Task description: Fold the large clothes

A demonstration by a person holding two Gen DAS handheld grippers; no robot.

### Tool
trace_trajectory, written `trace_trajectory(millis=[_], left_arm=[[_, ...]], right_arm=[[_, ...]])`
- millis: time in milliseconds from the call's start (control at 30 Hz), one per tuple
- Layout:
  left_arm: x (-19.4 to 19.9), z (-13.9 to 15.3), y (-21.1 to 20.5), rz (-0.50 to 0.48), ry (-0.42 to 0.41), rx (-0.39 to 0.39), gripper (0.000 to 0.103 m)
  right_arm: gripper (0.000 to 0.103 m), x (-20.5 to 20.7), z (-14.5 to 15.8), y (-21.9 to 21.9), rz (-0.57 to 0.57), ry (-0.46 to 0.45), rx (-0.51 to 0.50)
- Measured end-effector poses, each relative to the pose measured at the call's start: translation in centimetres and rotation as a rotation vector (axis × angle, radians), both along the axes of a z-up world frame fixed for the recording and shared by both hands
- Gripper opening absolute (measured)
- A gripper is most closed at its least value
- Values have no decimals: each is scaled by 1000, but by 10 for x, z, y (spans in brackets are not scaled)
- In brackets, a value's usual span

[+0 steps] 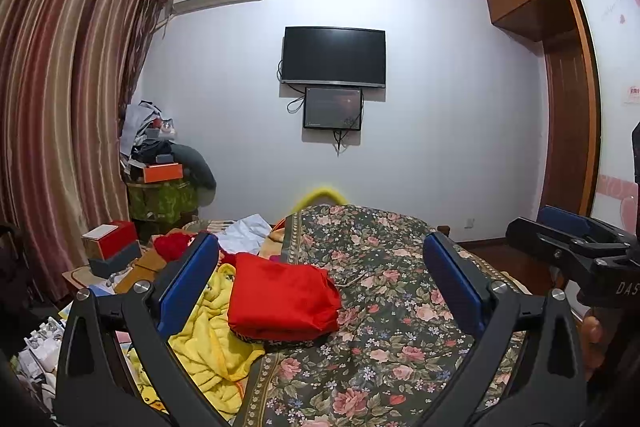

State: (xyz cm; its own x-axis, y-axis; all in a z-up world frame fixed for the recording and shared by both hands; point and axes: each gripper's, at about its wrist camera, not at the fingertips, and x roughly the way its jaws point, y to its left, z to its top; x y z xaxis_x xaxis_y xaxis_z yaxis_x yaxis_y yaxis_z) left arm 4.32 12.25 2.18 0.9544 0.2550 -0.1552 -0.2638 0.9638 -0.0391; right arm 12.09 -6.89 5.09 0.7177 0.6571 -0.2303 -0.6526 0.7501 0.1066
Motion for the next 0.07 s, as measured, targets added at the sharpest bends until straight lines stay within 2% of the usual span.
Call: trace_trajectory(millis=[67], left_arm=[[2,-2,1,-3,7,-1,103]], right_arm=[[103,0,-1,2,-3,4,-1]])
